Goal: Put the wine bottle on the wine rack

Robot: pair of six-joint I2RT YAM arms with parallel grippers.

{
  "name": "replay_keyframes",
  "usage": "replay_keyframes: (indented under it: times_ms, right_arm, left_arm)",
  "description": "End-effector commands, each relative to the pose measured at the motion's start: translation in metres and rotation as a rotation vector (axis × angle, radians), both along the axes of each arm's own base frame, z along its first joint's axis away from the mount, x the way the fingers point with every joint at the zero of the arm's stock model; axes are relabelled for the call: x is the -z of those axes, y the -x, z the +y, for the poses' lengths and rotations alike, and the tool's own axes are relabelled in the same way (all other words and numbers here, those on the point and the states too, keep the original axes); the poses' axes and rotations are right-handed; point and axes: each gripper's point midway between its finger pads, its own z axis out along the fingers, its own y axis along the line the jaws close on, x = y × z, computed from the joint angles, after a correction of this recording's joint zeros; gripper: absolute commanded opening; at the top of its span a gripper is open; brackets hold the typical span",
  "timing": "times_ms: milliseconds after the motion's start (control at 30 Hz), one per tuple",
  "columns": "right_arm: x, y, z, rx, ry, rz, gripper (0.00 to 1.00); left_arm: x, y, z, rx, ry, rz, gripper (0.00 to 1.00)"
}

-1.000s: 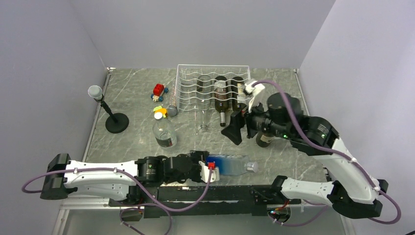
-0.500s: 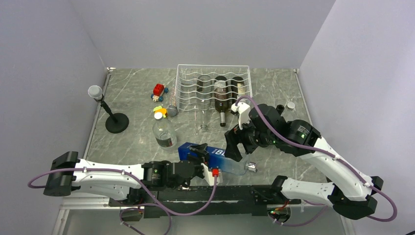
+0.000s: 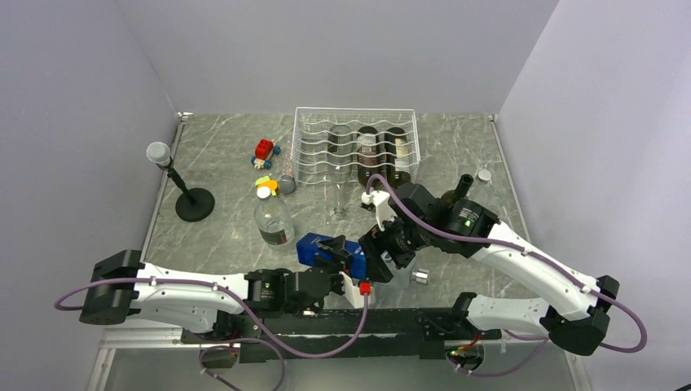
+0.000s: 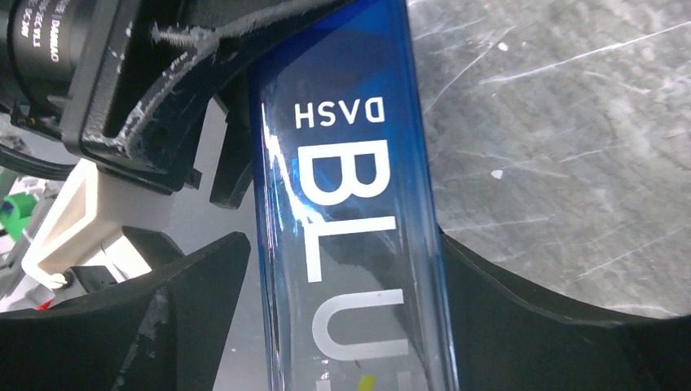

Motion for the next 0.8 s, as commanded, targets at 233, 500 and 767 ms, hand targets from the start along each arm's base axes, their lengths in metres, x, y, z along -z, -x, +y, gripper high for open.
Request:
replay_keyframes:
  times_ms: [233,500,767]
  right_arm:
    - [0.007,0.016,0.001,-0.071,-0.033,0.041,0.91]
    - [0.025,0.017,0.002,-0.080,0.011,0.079,0.83]
    - [0.036,0.025,-0.003,-0.090,0.062,0.117,0.39]
  left_arm:
    - [-0.080,-0.011,-0.005,-0.077,0.304,-0.068,0.01]
    - [-0.078,-0.015,-0.005,-0.098,0.252,-0.100,0.01]
    - [-0.079,-0.017,-0.003,-0.117,0.260,-0.111,0.01]
